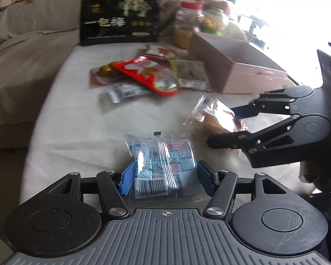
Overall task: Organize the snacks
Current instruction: 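Close the right tool on the round bun packet while the left tool holds the candy packet, then carry both snacks over the pink box and open both tools to drop them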
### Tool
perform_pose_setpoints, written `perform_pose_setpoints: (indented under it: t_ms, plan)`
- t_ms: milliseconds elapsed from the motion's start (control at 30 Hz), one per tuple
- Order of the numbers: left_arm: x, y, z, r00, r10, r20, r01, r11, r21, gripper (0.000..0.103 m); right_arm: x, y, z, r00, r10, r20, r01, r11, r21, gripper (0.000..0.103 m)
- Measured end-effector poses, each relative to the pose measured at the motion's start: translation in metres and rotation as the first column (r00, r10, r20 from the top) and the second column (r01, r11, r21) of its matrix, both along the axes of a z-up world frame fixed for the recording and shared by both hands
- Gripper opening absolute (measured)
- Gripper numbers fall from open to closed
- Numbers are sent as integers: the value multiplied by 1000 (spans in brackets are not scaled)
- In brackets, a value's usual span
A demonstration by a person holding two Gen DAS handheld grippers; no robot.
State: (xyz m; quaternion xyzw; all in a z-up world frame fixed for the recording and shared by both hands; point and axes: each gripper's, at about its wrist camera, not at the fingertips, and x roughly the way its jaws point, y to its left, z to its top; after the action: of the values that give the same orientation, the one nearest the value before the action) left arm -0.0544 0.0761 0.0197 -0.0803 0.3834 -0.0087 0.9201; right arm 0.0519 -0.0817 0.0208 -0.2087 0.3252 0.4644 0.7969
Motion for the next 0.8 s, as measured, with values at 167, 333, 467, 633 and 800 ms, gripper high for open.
perform_pose_setpoints:
  t_ms: [167,333,467,633,800]
  plan:
    - [3,-32,7,994,-113,0,112,993,20,66,-15,-52,20,995,-83,59,83,997,-6,57]
    - [11,-67,16,971,-238,16,237,971,41,66,-25,-105,37,972,-209,108,207,978,27,57]
    - [18,-91,31,949,-310,54,306,950,68,66,-28,-137,59,942,-296,158,285,954,90,57]
    - [34,-99,82,917,-345,199,337,939,74,66,-14,-157,115,871,-407,276,360,910,206,57]
    - [81,-93,139,879,-268,394,268,962,57,66,40,-166,171,785,-530,321,439,842,314,57]
